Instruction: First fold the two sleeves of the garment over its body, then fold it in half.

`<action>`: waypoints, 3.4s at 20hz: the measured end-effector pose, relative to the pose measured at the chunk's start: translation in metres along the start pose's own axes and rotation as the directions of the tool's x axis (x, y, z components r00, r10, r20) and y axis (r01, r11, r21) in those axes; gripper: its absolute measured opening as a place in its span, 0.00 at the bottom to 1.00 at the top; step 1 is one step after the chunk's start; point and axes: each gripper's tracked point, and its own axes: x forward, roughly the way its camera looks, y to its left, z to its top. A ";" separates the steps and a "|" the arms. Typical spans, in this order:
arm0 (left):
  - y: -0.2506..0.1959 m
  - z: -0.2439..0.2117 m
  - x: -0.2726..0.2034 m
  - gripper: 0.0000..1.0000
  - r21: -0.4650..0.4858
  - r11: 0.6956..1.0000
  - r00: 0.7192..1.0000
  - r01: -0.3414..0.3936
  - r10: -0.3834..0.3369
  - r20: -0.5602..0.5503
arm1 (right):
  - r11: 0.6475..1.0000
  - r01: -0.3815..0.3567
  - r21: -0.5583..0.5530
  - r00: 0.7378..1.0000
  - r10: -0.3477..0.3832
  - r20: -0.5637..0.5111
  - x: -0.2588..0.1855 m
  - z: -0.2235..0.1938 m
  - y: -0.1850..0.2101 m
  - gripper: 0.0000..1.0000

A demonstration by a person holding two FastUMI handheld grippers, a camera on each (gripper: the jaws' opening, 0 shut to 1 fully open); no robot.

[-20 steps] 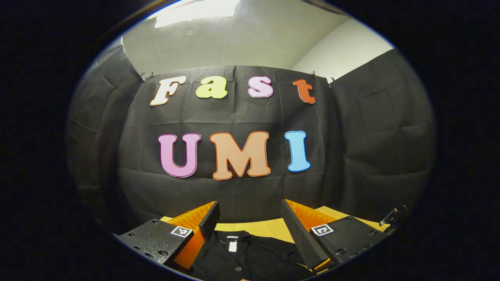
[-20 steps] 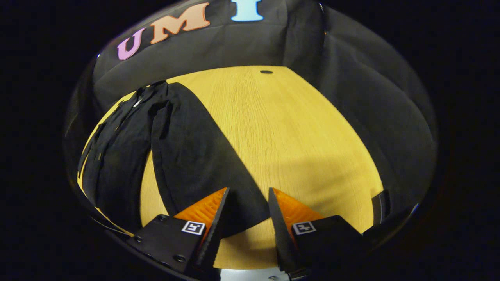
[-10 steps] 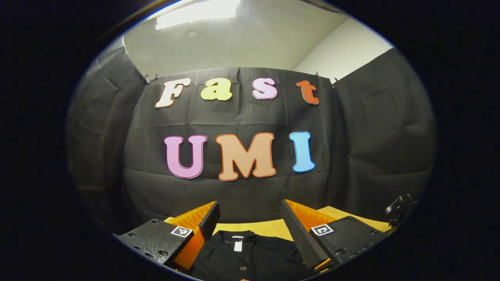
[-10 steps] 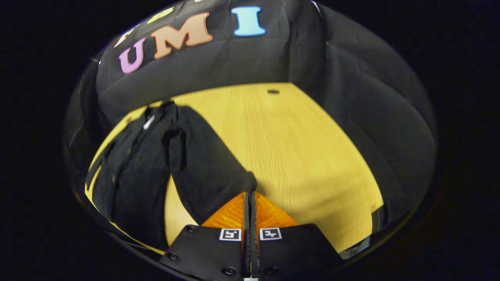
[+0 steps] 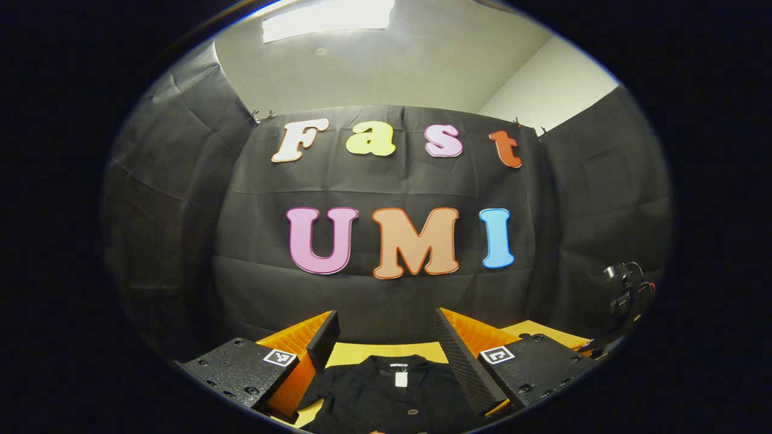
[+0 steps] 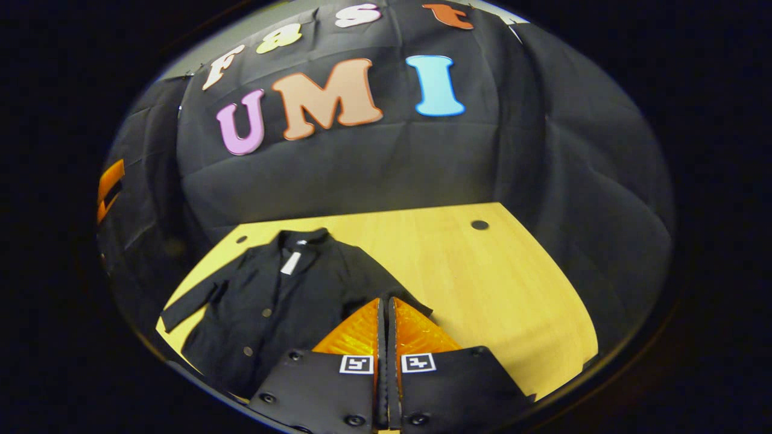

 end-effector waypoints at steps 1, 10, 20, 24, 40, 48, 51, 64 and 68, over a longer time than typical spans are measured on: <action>0.011 0.000 -0.002 0.97 -0.002 1.000 1.000 -0.014 0.014 -0.002 | 1.000 -0.019 -0.018 1.000 0.019 0.017 0.001 0.010 0.016 0.02; 0.117 -0.009 -0.022 0.97 0.019 0.986 0.986 -0.165 0.165 -0.028 | 0.969 -0.196 -0.149 0.977 0.205 0.050 0.034 0.041 0.173 0.03; 0.217 -0.029 -0.048 0.97 0.069 0.960 0.958 -0.273 0.278 -0.072 | 0.910 -0.325 -0.256 0.944 0.330 -0.024 0.074 0.019 0.305 0.02; 0.253 -0.047 -0.057 0.97 0.070 0.952 0.946 -0.299 0.305 -0.106 | 0.895 -0.337 -0.292 0.941 0.330 -0.073 0.102 0.002 0.345 0.02; 0.330 -0.240 -0.109 0.98 0.086 0.921 0.805 -0.379 0.375 -0.459 | 0.915 -0.173 -0.365 0.977 0.206 0.051 0.093 0.020 0.321 0.99; 0.355 -0.328 -0.137 0.96 0.129 0.889 0.665 -0.439 0.418 -0.619 | 0.915 -0.144 -0.376 0.986 0.167 0.027 0.091 0.013 0.310 0.99; 0.354 -0.352 -0.147 0.96 0.127 0.883 0.615 -0.451 0.411 -0.673 | 0.915 -0.146 -0.376 0.985 0.168 0.026 0.089 0.015 0.312 0.99; 0.304 -0.346 -0.132 0.00 -0.033 0.937 0.670 -0.348 0.224 -0.708 | 0.925 -0.128 -0.358 0.985 0.162 0.066 0.056 0.021 0.277 0.99; 0.279 -0.290 -0.091 0.00 -0.078 0.947 0.766 -0.311 0.201 -0.610 | 0.946 -0.114 -0.303 0.985 0.147 0.089 0.040 0.019 0.247 0.99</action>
